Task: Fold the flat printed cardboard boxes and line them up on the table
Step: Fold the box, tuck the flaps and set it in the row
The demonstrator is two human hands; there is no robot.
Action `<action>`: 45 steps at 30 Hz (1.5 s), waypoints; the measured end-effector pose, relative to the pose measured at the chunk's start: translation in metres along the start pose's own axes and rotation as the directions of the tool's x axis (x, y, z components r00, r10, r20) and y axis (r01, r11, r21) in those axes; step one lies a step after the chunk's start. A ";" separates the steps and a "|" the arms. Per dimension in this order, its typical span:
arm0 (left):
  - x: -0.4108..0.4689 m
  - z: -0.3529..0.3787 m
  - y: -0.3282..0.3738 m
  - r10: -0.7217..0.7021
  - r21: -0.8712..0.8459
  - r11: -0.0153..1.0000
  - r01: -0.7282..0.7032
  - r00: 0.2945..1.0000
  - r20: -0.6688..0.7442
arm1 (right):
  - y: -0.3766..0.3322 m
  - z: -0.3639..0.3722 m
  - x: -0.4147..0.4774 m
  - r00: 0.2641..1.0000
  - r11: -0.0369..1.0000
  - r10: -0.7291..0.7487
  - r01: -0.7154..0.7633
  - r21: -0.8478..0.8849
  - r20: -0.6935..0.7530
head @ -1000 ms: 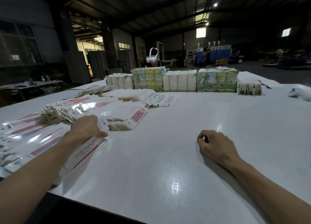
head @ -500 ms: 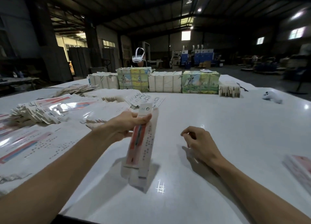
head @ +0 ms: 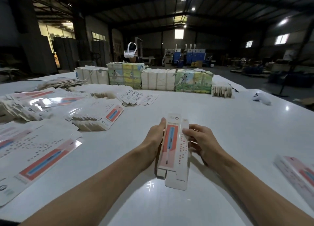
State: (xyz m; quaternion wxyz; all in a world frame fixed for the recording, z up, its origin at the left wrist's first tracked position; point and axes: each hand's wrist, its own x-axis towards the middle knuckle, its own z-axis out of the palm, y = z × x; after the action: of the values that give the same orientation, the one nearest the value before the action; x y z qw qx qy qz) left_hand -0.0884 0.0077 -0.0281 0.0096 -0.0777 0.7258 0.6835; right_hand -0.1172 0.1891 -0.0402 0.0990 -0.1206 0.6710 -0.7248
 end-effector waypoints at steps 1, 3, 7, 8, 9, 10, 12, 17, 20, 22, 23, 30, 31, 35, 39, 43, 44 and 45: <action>-0.003 -0.001 -0.002 -0.009 -0.012 1.000 0.009 1.000 0.023 | -0.001 -0.001 0.001 1.000 0.999 0.020 -0.019 0.041 -0.021; -0.008 -0.004 0.000 -0.048 -0.059 0.997 0.051 0.997 0.053 | -0.004 -0.003 0.003 0.996 0.993 0.014 -0.003 0.120 -0.086; -0.012 -0.003 0.009 -0.124 -0.248 0.960 0.130 0.992 0.037 | -0.021 -0.011 0.003 0.943 0.975 -0.195 0.215 0.047 -0.269; -0.012 -0.002 0.009 -0.133 -0.307 0.943 0.125 0.991 -0.004 | -0.027 -0.013 0.000 0.911 0.958 -0.266 0.286 0.016 -0.316; -0.010 -0.001 0.010 -0.142 -0.369 0.923 0.115 0.989 -0.048 | -0.033 -0.015 -0.003 0.869 0.932 -0.345 0.363 -0.018 -0.354; -0.009 -0.001 0.010 -0.151 -0.446 0.890 0.096 0.985 -0.089 | -0.038 -0.017 -0.006 0.826 0.901 -0.417 0.431 -0.051 -0.379; -0.006 -0.007 0.011 -0.169 -0.572 0.817 0.068 0.978 -0.125 | -0.046 -0.015 -0.012 0.777 0.863 -0.490 0.497 -0.093 -0.396; -0.007 -0.016 0.007 -0.195 -0.580 0.789 0.203 0.978 0.077 | -0.035 -0.007 -0.013 0.806 0.932 -0.235 0.346 0.109 -0.544; -0.009 -0.009 0.005 -0.052 -0.679 0.711 0.183 0.977 0.209 | -0.031 -0.004 -0.015 0.845 0.873 -0.110 0.334 0.355 -0.524; -0.010 -0.003 0.004 0.059 -0.728 0.674 0.124 0.974 0.221 | -0.025 0.006 -0.018 0.904 0.825 -0.043 0.272 0.495 -0.425; -0.009 -0.001 0.002 0.108 -0.731 0.678 0.072 0.975 0.196 | -0.019 0.012 -0.021 0.938 0.799 -0.002 0.209 0.564 -0.346; -0.001 -0.007 0.001 0.039 -0.599 0.798 -0.068 0.997 -0.061 | 0.002 0.039 -0.028 0.998 0.809 0.065 -0.043 0.586 -0.016; -0.001 -0.007 0.001 0.038 -0.608 0.792 -0.056 0.998 -0.043 | 0.003 0.042 -0.028 0.997 0.837 0.079 -0.080 0.541 0.025; 0.004 -0.016 0.008 0.088 -0.789 0.612 -0.045 0.996 0.011 | -0.003 0.040 -0.027 0.967 0.935 0.044 -0.129 0.332 0.252; 0.004 -0.036 0.011 0.063 -0.860 0.509 0.033 0.995 0.075 | -0.010 0.018 -0.017 0.995 0.952 0.025 0.005 0.305 -0.096; -0.005 -0.027 0.008 -0.019 -0.552 0.800 0.235 0.929 0.369 | -0.008 0.000 -0.010 0.943 0.961 -0.245 0.206 -0.183 -0.227; -0.006 -0.023 0.007 -0.006 -0.488 0.841 0.234 0.906 0.423 | -0.008 -0.001 -0.009 0.922 0.903 -0.344 0.273 -0.333 -0.178; -0.007 -0.018 0.007 0.015 -0.425 0.880 0.213 0.881 0.473 | -0.009 -0.001 -0.008 0.897 0.834 -0.424 0.333 -0.441 -0.125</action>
State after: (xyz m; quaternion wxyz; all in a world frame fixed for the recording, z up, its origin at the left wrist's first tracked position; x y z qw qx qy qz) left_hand -0.0803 -0.0094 -0.0187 0.1993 0.0490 0.5119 0.8342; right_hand -0.1098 0.1935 -0.0317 -0.1486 -0.1898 0.7764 -0.5823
